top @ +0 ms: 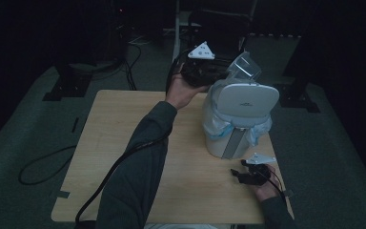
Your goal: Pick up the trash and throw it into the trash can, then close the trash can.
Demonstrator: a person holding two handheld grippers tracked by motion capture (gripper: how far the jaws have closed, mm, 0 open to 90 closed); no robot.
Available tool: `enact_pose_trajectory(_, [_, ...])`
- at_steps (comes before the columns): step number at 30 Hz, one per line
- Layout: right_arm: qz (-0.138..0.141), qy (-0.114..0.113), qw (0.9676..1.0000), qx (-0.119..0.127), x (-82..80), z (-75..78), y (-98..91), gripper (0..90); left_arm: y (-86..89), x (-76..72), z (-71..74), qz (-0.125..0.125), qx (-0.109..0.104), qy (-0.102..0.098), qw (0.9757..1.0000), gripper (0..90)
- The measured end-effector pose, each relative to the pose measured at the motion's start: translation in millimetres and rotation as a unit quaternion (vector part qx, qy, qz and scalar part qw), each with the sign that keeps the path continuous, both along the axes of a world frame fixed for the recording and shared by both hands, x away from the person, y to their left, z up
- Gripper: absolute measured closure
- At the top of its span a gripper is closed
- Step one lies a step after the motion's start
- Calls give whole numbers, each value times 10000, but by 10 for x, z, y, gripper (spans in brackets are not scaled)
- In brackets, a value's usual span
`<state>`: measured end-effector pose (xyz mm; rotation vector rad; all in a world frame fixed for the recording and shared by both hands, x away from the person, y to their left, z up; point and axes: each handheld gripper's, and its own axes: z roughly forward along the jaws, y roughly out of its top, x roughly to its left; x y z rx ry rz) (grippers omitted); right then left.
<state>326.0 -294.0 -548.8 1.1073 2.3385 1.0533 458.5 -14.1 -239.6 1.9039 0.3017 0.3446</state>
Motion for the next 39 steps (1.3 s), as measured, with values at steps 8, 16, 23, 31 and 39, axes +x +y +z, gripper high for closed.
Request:
enact_pose_trajectory(8, [8,0,10000,-1,0,0,0,344,93,8,31,-120,-276,140,9994,682])
enact_pose_trajectory(16, [12,-3,10000,-4,0,-1,0,343,144,-42,52,-182,-311,64,9993,662])
enact_pose_trajectory(23, [15,-2,10000,-2,-1,0,0,344,201,15,-42,-112,-322,220,9992,645])
enact_pose_trajectory(31, [15,3,10000,0,-1,0,0,343,308,-74,-89,-146,-297,156,9993,627])
enact_pose_trajectory(39, [20,-3,10000,-7,2,0,1,342,422,-226,-220,-273,-278,170,9991,642])
